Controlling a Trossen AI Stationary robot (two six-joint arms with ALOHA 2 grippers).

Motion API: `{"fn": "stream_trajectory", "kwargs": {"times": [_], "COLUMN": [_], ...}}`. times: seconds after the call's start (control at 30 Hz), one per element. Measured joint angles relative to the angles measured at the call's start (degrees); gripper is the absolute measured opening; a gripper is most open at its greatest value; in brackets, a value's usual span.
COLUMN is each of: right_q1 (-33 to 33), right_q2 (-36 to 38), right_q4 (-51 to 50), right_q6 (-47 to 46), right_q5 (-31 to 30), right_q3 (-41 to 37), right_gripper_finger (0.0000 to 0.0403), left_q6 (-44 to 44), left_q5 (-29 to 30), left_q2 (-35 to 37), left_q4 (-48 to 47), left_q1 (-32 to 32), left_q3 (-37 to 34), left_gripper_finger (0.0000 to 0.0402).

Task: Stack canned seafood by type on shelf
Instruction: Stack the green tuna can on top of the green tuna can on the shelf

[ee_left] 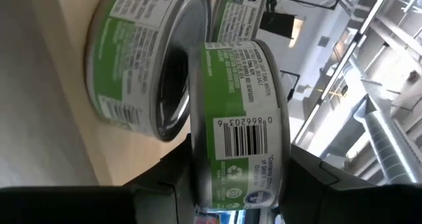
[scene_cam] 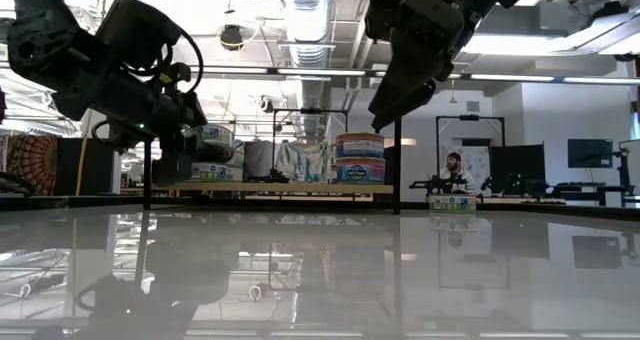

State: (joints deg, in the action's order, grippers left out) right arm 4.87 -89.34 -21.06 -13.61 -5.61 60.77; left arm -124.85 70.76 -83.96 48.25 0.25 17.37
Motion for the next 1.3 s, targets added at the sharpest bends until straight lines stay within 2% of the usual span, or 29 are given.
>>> {"fn": "stream_trajectory", "kwargs": {"times": [0.37, 0.63, 0.73, 0.87, 0.97, 1.07, 1.3], "right_q1": [-0.01, -0.01, -0.01, -0.01, -0.01, -0.01, 0.02], "right_q2": [0.00, 0.00, 0.00, 0.00, 0.00, 0.00, 0.00], "right_q4": [-2.33, -2.34, -2.49, -2.46, -2.46, -2.46, -2.52], "right_q6": [0.59, 0.61, 0.61, 0.59, 0.59, 0.57, 0.55], "right_q5": [0.36, 0.37, 0.35, 0.35, 0.35, 0.35, 0.95], "right_q3": [0.00, 0.00, 0.00, 0.00, 0.00, 0.00, 0.00], "right_gripper_finger": [0.0292, 0.0292, 0.0292, 0.0292, 0.0292, 0.0292, 0.0292], "left_q6": [1.15, 0.71, -2.64, -3.52, -0.68, 2.18, 1.87], "left_q5": [0.00, 0.02, 0.03, 0.04, 0.18, 1.72, 2.48], "left_q2": [0.00, 0.00, 0.00, 0.00, 0.02, 0.02, 0.02], "left_q4": [0.13, 0.33, 2.61, 7.31, 10.41, 10.75, 10.82], "left_q1": [0.09, 0.07, 0.08, 0.20, 0.22, 0.20, -0.65], "left_q3": [0.00, 0.00, 0.00, 0.00, 0.04, 0.04, 0.03], "left_gripper_finger": [0.0165, 0.0233, 0.0248, 0.0251, 0.0251, 0.0251, 0.0251]}}
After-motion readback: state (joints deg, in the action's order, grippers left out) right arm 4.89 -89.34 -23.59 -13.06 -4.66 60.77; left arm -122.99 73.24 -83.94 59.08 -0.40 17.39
